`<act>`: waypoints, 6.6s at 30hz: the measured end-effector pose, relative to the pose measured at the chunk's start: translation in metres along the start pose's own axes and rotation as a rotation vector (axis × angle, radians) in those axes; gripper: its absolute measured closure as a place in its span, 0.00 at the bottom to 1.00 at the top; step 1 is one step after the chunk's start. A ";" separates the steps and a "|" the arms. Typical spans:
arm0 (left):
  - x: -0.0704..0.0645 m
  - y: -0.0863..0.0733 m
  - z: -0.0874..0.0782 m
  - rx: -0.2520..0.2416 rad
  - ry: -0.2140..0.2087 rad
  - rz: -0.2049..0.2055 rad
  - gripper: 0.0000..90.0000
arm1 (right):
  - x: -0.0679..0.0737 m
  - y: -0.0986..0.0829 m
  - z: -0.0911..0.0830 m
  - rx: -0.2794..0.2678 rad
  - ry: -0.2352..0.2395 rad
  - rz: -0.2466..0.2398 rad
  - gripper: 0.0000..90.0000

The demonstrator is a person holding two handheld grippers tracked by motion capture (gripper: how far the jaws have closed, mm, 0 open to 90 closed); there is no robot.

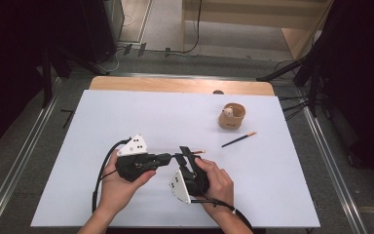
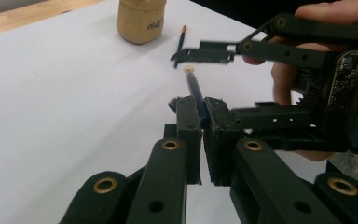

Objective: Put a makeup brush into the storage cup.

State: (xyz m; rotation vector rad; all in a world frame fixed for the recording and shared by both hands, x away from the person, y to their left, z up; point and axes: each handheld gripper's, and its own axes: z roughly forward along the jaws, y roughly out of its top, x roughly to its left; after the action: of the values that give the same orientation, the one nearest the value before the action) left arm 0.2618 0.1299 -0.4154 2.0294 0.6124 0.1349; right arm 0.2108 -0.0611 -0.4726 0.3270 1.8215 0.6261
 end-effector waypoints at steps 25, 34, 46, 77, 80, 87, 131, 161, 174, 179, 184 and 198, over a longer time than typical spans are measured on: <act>0.014 -0.007 -0.025 -0.228 0.092 -0.033 0.96 | -0.037 -0.013 -0.013 -0.053 0.289 0.981 0.00; 0.006 -0.011 -0.020 -0.292 0.081 -0.008 0.96 | -0.043 -0.019 -0.015 -0.107 0.367 1.345 0.02; -0.011 -0.018 -0.003 -0.339 0.047 0.036 0.96 | -0.052 -0.049 -0.010 -0.189 0.440 1.730 0.21; -0.011 -0.026 0.017 -0.266 0.058 -0.057 0.10 | -0.065 -0.072 -0.008 -0.250 0.450 1.751 0.94; -0.006 -0.028 0.013 -0.270 0.053 -0.044 0.00 | -0.068 -0.071 -0.008 -0.201 0.393 1.640 0.94; 0.004 -0.034 0.004 -0.273 0.079 -0.052 0.00 | -0.073 -0.073 -0.007 -0.120 0.252 1.397 0.94; 0.054 -0.115 -0.091 -0.308 0.313 -0.048 0.00 | -0.148 -0.107 0.007 -0.172 0.004 1.026 0.94; 0.065 -0.131 -0.107 -0.304 0.313 -0.061 0.00 | -0.195 -0.119 0.043 -0.184 -0.096 0.975 0.94; 0.065 -0.132 -0.107 -0.304 0.312 -0.060 0.00 | -0.205 -0.127 0.060 -0.150 -0.105 0.988 0.94; 0.066 -0.132 -0.107 -0.305 0.312 -0.061 0.00 | -0.205 -0.134 0.067 -0.144 -0.096 0.999 0.94; 0.065 -0.131 -0.106 -0.303 0.310 -0.061 0.00 | -0.203 -0.140 0.075 -0.131 -0.084 1.025 0.94; 0.066 -0.132 -0.105 -0.299 0.308 -0.059 0.00 | -0.191 -0.157 0.091 -0.070 -0.075 1.024 0.94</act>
State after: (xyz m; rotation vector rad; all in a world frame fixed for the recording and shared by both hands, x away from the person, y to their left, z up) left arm 0.2350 0.2965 -0.4815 1.7115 0.7922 0.4824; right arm 0.3730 -0.2643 -0.4317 1.2456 1.4637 1.3373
